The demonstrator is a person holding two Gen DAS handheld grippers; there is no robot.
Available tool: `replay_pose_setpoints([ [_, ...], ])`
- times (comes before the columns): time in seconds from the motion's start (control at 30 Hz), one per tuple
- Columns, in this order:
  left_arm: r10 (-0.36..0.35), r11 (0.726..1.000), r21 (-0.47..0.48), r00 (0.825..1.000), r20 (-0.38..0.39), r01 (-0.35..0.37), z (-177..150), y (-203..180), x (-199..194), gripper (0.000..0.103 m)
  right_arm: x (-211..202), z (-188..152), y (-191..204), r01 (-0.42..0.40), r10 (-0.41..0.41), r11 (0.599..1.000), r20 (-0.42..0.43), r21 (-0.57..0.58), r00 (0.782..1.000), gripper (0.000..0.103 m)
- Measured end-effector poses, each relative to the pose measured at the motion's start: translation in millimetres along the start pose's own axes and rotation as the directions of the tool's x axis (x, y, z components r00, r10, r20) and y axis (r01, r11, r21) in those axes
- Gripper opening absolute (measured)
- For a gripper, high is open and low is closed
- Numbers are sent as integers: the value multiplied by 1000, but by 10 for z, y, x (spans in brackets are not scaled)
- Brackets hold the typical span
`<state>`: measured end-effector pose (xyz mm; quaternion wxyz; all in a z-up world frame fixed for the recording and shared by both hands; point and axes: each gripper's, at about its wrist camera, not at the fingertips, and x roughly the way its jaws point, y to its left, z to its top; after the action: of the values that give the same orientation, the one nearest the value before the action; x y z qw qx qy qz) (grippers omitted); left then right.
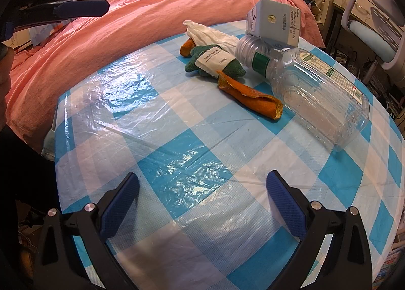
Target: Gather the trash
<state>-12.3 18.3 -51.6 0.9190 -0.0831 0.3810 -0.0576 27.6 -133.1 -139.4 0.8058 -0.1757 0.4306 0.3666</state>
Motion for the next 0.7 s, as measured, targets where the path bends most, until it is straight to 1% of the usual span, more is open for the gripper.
replay_pose_setpoints([
  [0.7, -17, 1000, -1, 1000, 6, 17, -36, -3, -115, 77, -1, -1, 0, 0, 0, 1000, 0, 0, 1000, 97],
])
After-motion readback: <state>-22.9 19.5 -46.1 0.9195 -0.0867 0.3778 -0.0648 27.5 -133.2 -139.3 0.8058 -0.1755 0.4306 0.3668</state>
